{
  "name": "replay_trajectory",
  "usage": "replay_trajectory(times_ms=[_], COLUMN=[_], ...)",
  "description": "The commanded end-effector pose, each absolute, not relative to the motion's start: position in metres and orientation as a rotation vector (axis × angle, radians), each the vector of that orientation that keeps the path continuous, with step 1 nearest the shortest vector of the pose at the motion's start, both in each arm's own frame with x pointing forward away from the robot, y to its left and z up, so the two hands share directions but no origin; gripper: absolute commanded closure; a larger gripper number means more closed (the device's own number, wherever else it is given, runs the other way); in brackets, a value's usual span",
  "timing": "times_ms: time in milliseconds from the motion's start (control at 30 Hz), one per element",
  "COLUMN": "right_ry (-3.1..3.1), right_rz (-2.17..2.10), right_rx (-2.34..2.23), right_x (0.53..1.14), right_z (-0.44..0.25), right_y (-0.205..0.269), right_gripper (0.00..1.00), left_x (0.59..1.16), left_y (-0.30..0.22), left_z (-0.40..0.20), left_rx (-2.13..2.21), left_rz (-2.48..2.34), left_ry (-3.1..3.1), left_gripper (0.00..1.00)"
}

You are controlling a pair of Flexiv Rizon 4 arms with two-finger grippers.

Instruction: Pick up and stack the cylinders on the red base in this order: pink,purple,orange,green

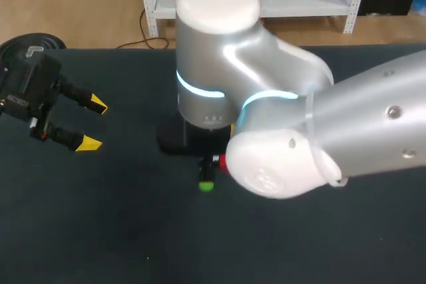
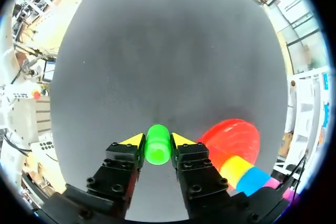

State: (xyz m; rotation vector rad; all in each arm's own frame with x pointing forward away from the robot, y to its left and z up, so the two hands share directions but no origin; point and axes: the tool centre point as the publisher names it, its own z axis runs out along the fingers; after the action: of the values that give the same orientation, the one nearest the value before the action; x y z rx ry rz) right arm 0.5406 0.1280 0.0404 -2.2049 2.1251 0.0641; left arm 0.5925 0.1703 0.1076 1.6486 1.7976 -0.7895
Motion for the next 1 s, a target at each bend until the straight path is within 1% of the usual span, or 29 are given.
replay_trajectory(times_ms=[33, 300, 600, 833, 1000], right_ry=[2.124, 2.036, 2.106, 2.186, 2.23], right_rz=[0.036, -0.018, -0.067, -0.079, -0.079], right_rx=[-2.215, -2.18, -2.091, -2.039, -2.019], right_x=[0.54, 0.563, 0.619, 0.644, 0.651], right_z=[0.093, 0.19, 0.272, 0.307, 0.306], right_y=[0.121, 0.12, 0.096, 0.08, 0.07], right_gripper=[1.0, 1.0, 1.0, 1.0, 1.0], left_x=[0.593, 0.593, 0.593, 0.593, 0.593], left_y=[0.171, 0.171, 0.171, 0.171, 0.171], left_z=[0.107, 0.107, 0.107, 0.107, 0.107], left_rx=[1.649, 1.649, 1.649, 1.649, 1.649], left_rz=[-0.79, -0.79, -0.79, -0.79, -0.79], left_ry=[1.794, 1.794, 1.794, 1.794, 1.794], left_gripper=[0.0, 0.0, 0.0, 0.0, 0.0])
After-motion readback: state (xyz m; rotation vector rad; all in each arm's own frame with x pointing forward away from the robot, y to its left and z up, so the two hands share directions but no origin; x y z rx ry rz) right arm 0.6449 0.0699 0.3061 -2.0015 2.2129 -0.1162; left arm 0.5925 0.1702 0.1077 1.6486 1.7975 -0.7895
